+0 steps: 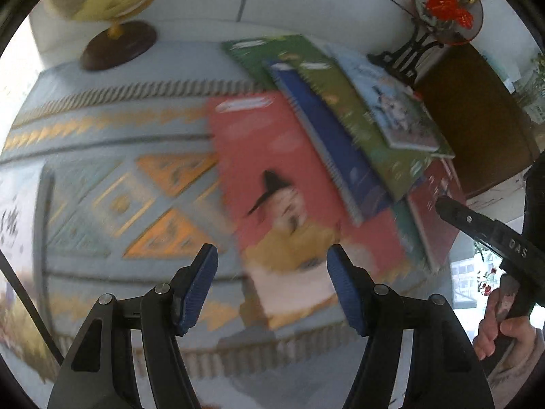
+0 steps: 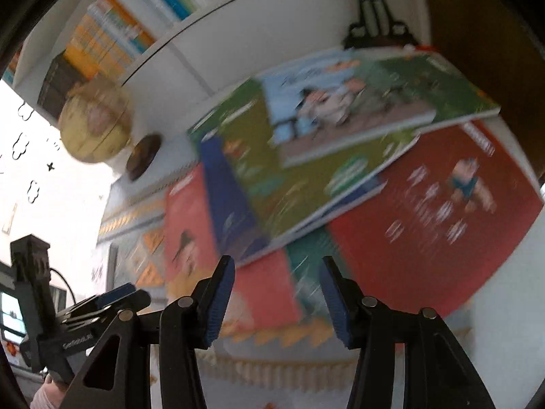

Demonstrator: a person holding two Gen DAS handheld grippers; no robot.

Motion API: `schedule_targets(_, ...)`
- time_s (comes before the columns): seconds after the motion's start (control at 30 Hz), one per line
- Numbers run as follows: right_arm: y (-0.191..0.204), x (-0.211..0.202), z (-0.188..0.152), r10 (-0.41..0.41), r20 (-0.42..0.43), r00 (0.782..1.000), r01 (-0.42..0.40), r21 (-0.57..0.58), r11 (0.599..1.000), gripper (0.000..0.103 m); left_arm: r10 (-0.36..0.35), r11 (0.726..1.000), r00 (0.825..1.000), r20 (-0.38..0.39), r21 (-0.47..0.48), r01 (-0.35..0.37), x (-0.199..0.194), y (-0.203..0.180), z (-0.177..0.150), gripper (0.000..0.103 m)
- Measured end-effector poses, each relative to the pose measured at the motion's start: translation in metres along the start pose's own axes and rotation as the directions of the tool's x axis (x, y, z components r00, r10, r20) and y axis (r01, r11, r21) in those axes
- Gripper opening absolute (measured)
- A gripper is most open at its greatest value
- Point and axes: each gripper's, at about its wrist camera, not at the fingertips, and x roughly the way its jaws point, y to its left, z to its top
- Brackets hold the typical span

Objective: Organize books

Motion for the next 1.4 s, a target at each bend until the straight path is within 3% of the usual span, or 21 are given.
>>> schedule_targets(0.27, -0.052, 0.016, 0.067, -0.055, 0.016, 0.998, 0.055, 0.02, 0.998, 0.052, -0.039, 0.999, 0.999, -0.031, -0.016, 0.038, 0.04, -0.038, 0.035, 0.065)
schedule_targets(0.43, -0.082, 0.018, 0.096, -0.066, 0.061, 0.996, 0.062, 0.057, 0.996, 0.053, -0.131, 0.991, 0.991, 0.035, -0.022, 0.132, 0.044, -0.062, 0.06, 0.065)
schedule_targets(0.6, -0.09, 0.034, 0.128, -0.063, 0.056, 0.996, 0.063, 0.004, 0.998, 0.053, -0.165, 0.986, 0.984, 0.072, 0.005, 0.165, 0.059, -0.092, 0.103, 0.065)
schedule_targets(0.77, -0.111, 0.059, 0.154, -0.021, 0.049, 0.999, 0.017, 0.085, 0.996, 0.053, -0.135, 0.99, 0.989, 0.059, 0.044, 0.132, 0.091, -0.119, 0.139, 0.065)
schedule_targets(0.83, -0.112, 0.063, 0.16, -0.042, 0.065, 0.997, 0.038, 0.069, 0.997, 0.057, -0.107, 0.994, 0.993, 0.047, 0.019, 0.107, 0.101, -0.12, 0.146, 0.065)
schedule_targets(0.9, -0.113, 0.071, 0.162, -0.056, 0.034, 0.998, 0.053, 0.066, 0.996, 0.057, -0.124, 0.992, 0.992, 0.026, -0.017, 0.124, 0.11, -0.115, 0.147, 0.067)
schedule_targets(0.97, -0.113, 0.07, 0.161, -0.04, 0.055, 0.998, 0.037, 0.071, 0.997, 0.058, -0.142, 0.99, 0.988, 0.053, -0.01, 0.143, 0.109, -0.117, 0.147, 0.077)
schedule_targets(1.13, -0.11, 0.069, 0.153, 0.041, 0.031, 0.999, -0.044, 0.09, 0.995, 0.061, -0.174, 0.984, 0.984, 0.026, -0.028, 0.175, 0.107, -0.117, 0.147, 0.079)
schedule_targets(1.27, -0.097, 0.063, 0.139, 0.008, -0.002, 1.0, -0.008, 0.037, 0.999, 0.061, -0.205, 0.977, 0.979, 0.011, -0.049, 0.206, 0.102, -0.11, 0.14, 0.079)
schedule_targets(1.4, -0.079, 0.056, 0.119, -0.034, -0.018, 0.999, 0.033, -0.041, 0.999, 0.061, -0.149, 0.989, 0.989, 0.009, 0.016, 0.148, 0.088, -0.115, 0.122, 0.08)
